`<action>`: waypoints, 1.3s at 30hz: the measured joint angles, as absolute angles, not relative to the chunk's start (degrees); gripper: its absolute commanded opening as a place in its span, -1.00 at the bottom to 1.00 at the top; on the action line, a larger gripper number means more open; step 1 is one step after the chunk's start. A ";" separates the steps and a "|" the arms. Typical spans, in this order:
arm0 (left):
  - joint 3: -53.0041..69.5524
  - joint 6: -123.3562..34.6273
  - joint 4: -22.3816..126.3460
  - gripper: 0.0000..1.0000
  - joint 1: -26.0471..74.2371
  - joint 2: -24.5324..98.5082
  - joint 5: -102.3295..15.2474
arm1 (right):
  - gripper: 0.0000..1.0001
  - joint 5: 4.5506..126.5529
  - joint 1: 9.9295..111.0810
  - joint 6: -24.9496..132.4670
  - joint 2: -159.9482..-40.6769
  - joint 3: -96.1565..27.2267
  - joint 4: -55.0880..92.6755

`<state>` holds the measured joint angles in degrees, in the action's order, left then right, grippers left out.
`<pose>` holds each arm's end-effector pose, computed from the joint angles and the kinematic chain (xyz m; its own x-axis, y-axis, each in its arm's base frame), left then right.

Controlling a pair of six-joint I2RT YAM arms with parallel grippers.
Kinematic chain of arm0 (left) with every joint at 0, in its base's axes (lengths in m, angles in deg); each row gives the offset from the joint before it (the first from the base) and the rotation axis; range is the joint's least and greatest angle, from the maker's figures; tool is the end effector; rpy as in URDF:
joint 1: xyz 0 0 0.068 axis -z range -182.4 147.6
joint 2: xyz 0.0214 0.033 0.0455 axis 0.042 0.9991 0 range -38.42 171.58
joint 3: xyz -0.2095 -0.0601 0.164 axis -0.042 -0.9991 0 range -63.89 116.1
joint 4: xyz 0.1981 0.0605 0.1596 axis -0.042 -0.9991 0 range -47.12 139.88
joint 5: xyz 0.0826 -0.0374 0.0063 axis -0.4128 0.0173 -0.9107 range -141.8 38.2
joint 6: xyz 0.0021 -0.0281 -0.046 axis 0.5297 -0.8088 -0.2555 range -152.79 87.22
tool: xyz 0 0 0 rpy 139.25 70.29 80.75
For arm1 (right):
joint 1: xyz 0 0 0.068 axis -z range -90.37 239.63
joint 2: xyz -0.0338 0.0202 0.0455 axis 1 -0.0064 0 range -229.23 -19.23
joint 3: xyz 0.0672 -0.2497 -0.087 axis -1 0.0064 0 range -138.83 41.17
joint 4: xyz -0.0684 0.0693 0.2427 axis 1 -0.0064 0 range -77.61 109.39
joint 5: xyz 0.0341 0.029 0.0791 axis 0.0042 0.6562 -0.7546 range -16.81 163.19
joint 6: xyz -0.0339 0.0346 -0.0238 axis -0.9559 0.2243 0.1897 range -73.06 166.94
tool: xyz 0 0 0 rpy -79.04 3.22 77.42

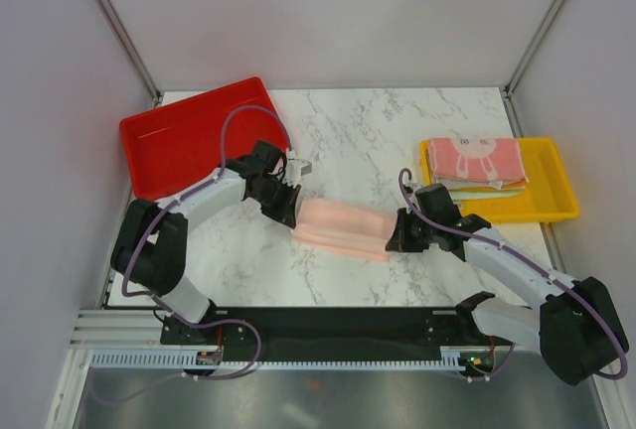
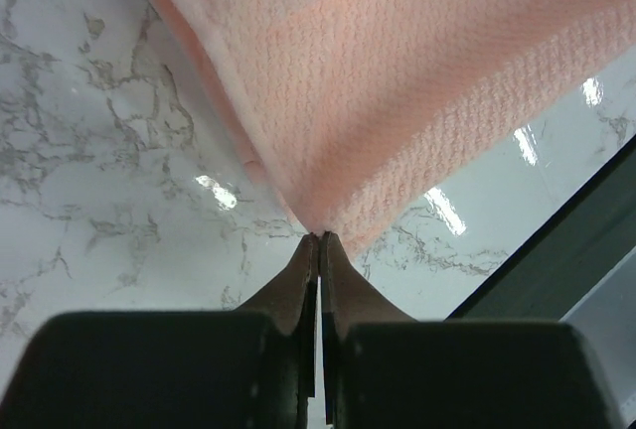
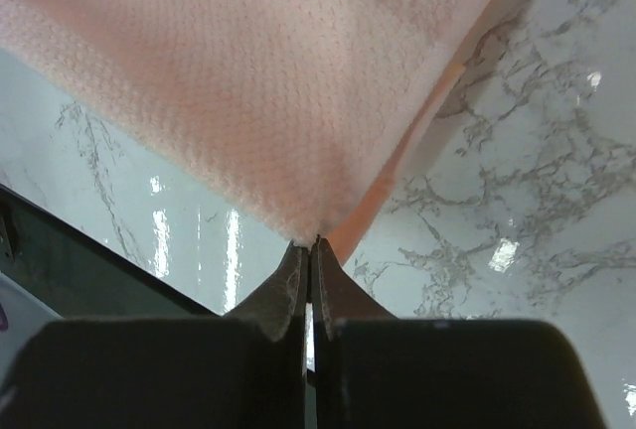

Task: Fold and stack the towels
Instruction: Fold the towel

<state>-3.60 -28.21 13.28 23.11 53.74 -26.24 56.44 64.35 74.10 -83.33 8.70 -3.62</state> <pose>0.2718 -0.1469 0.2002 -0.7944 0.4589 -0.3979 0.5968 0.7116 -0.3708 0.1830 0.0979 0.1854 -0.9116 0.0528 -0.4076 -0.1615 0.8660 0.4732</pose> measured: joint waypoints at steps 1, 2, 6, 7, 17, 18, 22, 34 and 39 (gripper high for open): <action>-4.13 -28.66 13.52 -0.95 23.62 53.74 -26.46 | -0.92 56.50 63.96 74.80 -82.85 9.64 -3.27; -4.54 -29.01 13.59 -0.94 24.14 53.72 -26.79 | -0.89 56.53 63.79 75.46 -82.50 10.36 -3.18; -5.68 -30.00 13.74 -0.31 25.63 53.39 -28.32 | -0.44 56.57 63.50 76.96 -80.99 12.00 -2.70; -5.88 -30.33 13.63 -0.27 25.69 53.13 -29.06 | -0.27 56.72 63.50 77.27 -80.40 12.11 -2.81; -4.17 -35.66 13.06 -0.21 25.69 49.50 -35.14 | -0.29 58.47 63.50 80.26 -75.33 7.39 -8.90; -3.76 -36.51 13.54 -0.20 25.74 49.48 -35.07 | -0.30 58.45 63.50 80.86 -75.50 6.45 -8.49; -3.62 -39.83 16.32 -0.18 26.39 49.83 -33.93 | -0.34 58.01 63.35 83.61 -77.27 5.77 -4.73; -1.90 -49.49 25.65 -0.21 26.00 62.27 -36.12 | -0.22 60.59 62.87 90.91 -80.05 20.48 6.92; 4.11 -50.15 25.28 -0.18 24.69 65.44 -36.58 | -0.31 61.36 62.87 91.50 -78.19 20.22 6.44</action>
<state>4.11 -50.15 25.28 24.69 65.44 -36.58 61.36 62.87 91.50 -78.19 20.22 6.44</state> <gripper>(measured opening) 0.397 0.374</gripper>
